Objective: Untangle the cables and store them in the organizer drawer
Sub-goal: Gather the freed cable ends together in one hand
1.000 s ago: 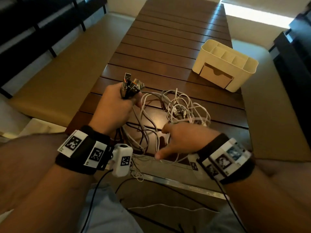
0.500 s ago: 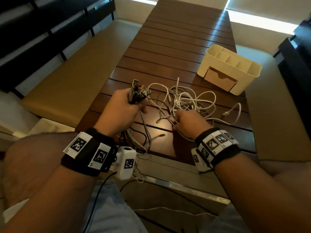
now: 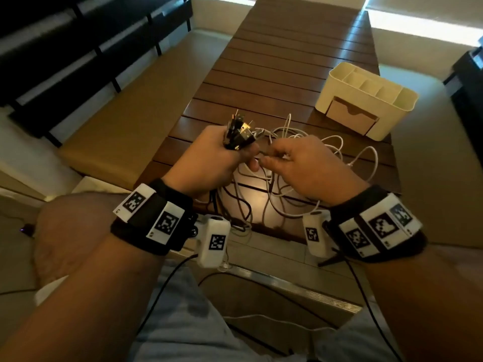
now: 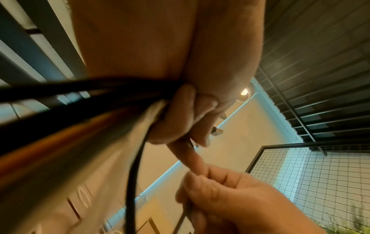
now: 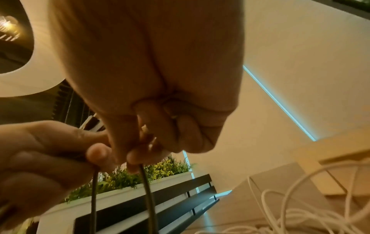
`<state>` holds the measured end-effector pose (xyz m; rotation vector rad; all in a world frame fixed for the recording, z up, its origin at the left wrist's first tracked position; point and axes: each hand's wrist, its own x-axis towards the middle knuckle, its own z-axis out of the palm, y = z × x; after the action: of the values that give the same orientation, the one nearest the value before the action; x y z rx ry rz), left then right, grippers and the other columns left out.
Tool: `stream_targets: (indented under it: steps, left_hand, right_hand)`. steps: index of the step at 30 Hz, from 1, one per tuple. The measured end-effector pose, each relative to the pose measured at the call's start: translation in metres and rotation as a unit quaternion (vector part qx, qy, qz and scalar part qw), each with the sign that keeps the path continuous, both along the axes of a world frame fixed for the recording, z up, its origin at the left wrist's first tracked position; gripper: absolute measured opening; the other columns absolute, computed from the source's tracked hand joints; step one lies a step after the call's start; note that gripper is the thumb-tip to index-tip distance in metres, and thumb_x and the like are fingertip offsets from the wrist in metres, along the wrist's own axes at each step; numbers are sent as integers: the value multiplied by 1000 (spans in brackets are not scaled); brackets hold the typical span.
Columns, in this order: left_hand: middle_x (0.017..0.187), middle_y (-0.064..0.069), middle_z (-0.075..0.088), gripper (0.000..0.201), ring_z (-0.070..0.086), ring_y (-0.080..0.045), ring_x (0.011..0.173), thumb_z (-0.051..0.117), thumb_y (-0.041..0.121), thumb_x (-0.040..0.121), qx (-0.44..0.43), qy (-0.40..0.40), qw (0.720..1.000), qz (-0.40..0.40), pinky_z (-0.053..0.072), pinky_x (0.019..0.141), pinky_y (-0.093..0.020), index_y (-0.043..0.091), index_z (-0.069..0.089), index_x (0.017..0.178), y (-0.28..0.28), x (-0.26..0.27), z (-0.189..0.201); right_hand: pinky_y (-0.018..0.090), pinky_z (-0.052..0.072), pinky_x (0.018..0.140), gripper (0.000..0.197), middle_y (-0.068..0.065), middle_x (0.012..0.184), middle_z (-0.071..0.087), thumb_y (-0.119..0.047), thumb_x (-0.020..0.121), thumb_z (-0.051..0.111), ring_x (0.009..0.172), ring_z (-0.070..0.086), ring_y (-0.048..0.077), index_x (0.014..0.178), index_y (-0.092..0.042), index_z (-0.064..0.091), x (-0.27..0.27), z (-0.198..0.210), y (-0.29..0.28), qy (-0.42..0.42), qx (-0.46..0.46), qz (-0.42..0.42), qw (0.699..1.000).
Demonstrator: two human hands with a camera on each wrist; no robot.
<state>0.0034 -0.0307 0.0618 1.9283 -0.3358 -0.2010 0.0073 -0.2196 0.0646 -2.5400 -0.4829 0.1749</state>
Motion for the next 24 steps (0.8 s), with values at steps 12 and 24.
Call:
stream_targets:
  steps: [12,24]
  left_hand:
    - [74,-1,72,18,43,-14,46,59,26,101,-54,-14,993,109,36,47,-29,8,63,101,19,-8,10]
    - [60,1,60,26,41,-11,42,58,22,101,-97,23,986,131,34,41,-23,-4,60,107,23,-12,-19]
  right_hand:
    - [31,39,91,24,-17,104,73,-48,87,68,98,56,-4,105,-33,74,-29,-39,-7,376,-261,205,865]
    - [30,53,73,39,-4,106,68,-54,92,60,87,66,14,116,-24,62,14,-73,44,154,-43,-27,987]
